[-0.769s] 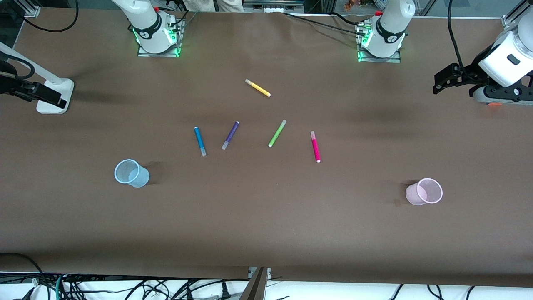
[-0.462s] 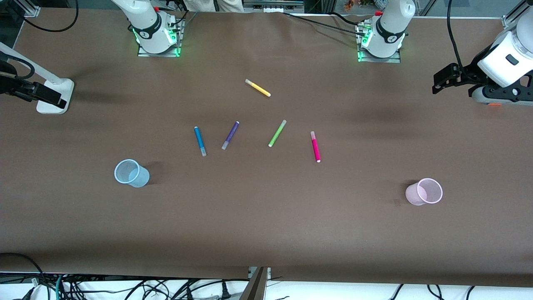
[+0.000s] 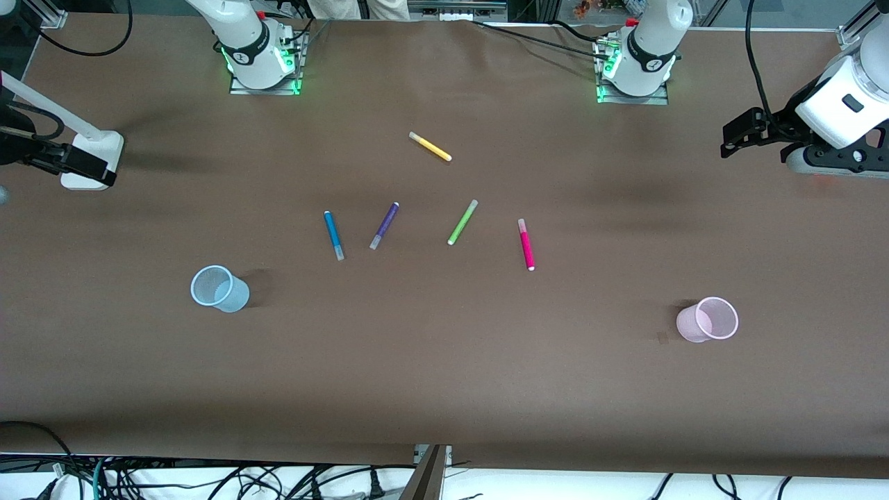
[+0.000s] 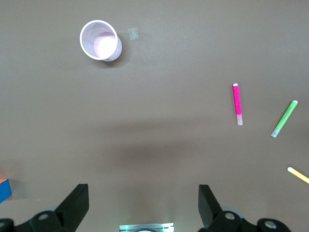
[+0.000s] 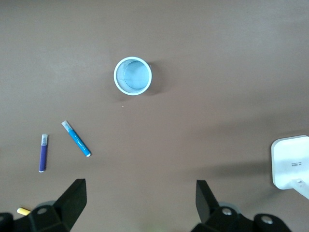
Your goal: Place pink and blue markers in matching cups
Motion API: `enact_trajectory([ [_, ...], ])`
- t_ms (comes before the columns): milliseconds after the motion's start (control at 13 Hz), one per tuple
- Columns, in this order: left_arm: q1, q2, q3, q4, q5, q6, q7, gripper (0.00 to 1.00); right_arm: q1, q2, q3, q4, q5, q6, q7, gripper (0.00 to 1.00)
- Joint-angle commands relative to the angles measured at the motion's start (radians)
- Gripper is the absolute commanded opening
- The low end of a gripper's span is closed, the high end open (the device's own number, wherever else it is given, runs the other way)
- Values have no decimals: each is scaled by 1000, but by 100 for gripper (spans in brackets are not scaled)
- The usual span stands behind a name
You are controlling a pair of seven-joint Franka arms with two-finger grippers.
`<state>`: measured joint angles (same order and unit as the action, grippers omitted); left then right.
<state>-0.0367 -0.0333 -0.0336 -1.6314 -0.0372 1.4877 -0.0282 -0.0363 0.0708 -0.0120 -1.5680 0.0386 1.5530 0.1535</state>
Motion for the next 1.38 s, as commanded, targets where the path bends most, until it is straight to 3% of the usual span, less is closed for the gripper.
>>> enact_trajectory([
  [0, 8, 13, 3, 35, 3, -23, 22, 100, 28, 56, 9, 20, 12, 6, 9, 100],
  [385, 1, 13, 1, 35, 5, -21, 21, 100, 145, 176, 9, 20, 10, 41, 9, 100],
  [1308, -3, 15, 0, 35, 5, -21, 21, 100, 404, 478, 9, -49, 3, 415, 8, 100],
])
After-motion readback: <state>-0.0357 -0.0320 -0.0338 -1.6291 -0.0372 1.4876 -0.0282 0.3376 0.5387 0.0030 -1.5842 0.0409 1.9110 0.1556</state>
